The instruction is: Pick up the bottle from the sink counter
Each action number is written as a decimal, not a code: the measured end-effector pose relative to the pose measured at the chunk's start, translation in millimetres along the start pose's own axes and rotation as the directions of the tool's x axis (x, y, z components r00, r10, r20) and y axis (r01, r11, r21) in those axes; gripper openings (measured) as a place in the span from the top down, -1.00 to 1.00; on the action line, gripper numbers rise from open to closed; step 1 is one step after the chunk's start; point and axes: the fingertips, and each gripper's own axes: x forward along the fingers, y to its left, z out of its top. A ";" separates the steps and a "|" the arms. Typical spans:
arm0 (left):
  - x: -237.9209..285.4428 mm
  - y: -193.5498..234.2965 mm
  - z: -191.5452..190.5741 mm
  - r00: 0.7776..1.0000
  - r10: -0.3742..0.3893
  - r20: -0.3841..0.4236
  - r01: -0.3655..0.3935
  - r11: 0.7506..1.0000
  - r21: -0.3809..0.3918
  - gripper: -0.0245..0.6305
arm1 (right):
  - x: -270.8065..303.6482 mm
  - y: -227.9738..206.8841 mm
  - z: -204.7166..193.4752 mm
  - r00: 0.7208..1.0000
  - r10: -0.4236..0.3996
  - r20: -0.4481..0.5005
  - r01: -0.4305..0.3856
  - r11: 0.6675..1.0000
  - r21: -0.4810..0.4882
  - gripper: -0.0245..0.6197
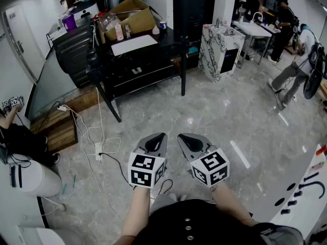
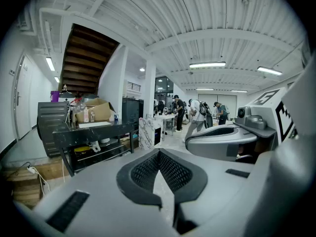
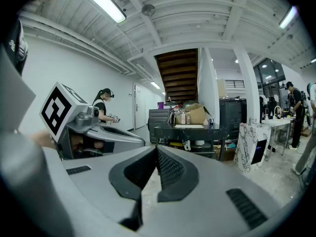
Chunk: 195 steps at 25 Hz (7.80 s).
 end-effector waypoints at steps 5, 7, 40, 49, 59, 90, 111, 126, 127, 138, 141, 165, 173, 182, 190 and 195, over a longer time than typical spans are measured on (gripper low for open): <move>-0.9 3.9 -3.6 1.000 -0.025 -0.004 0.025 1.000 -0.010 0.88 | 5.8 7.5 -2.5 1.000 0.001 -0.007 -0.001 1.000 -0.015 0.92; -1.8 5.1 -2.8 0.999 -0.033 0.004 0.033 0.999 -0.020 0.88 | 7.1 10.5 -2.2 1.000 0.007 -0.009 -0.007 1.000 -0.026 0.92; 58.3 93.5 -17.1 0.995 -0.093 -0.026 0.092 0.994 -0.054 0.87 | 109.8 -30.9 5.7 0.998 0.019 0.059 -0.024 0.996 0.086 0.49; 133.3 141.8 24.0 0.998 -0.060 -0.011 0.059 0.996 -0.065 0.87 | 172.1 -101.7 44.0 0.995 0.028 0.099 -0.034 0.997 0.067 0.39; 215.3 180.8 65.4 0.999 -0.033 0.029 0.034 0.998 -0.060 0.87 | 226.2 -174.6 71.8 0.992 0.035 0.118 -0.039 0.999 0.028 0.28; 376.2 318.2 108.9 0.994 -0.109 -0.017 0.108 0.993 -0.055 0.87 | 401.9 -284.6 87.1 0.997 -0.008 0.081 0.001 0.996 0.088 0.12; 451.5 430.7 140.1 0.979 -0.202 -0.016 0.201 0.979 -0.040 0.87 | 529.3 -336.3 118.2 0.992 -0.112 0.055 0.107 0.990 0.090 0.12; 516.1 484.3 164.6 0.991 -0.133 -0.002 0.133 0.990 -0.041 0.87 | 609.9 -404.2 142.0 0.997 -0.038 0.072 0.034 0.998 0.055 0.12; 524.5 488.5 168.1 0.992 -0.126 -0.003 0.126 0.991 -0.038 0.87 | 616.5 -411.8 143.6 0.997 -0.031 0.072 0.027 0.998 0.056 0.12; 632.1 521.0 203.3 0.998 -0.051 -0.025 0.050 0.998 -0.040 0.87 | 670.5 -516.5 156.9 0.997 0.054 0.059 -0.058 0.996 0.061 0.17; 658.6 525.1 209.6 0.999 -0.027 -0.028 0.026 0.998 -0.052 0.87 | 680.7 -542.2 159.5 0.995 0.079 0.061 -0.083 0.995 0.056 0.18; 725.2 541.4 192.4 0.992 0.056 -0.114 -0.070 0.990 -0.124 0.87 | 724.6 -604.6 128.9 0.984 0.178 0.001 -0.177 0.978 0.111 0.20; 760.9 571.6 208.4 0.993 0.038 -0.109 -0.051 0.992 -0.118 0.87 | 756.0 -634.6 134.5 0.988 0.150 -0.028 -0.147 0.984 0.102 0.20; 799.8 632.6 241.1 0.997 0.023 -0.080 -0.030 0.996 -0.088 0.87 | 818.9 -665.1 158.8 0.995 0.096 -0.019 -0.094 0.991 0.099 0.19; 821.9 688.2 263.9 0.998 0.015 -0.054 -0.020 0.997 -0.076 0.87 | 872.2 -676.8 179.2 0.997 0.070 -0.021 -0.068 0.993 0.096 0.19; 836.4 708.2 259.9 0.998 -0.019 -0.063 0.016 0.998 -0.061 0.87 | 901.6 -676.3 179.6 0.997 0.057 -0.052 -0.054 0.997 0.063 0.18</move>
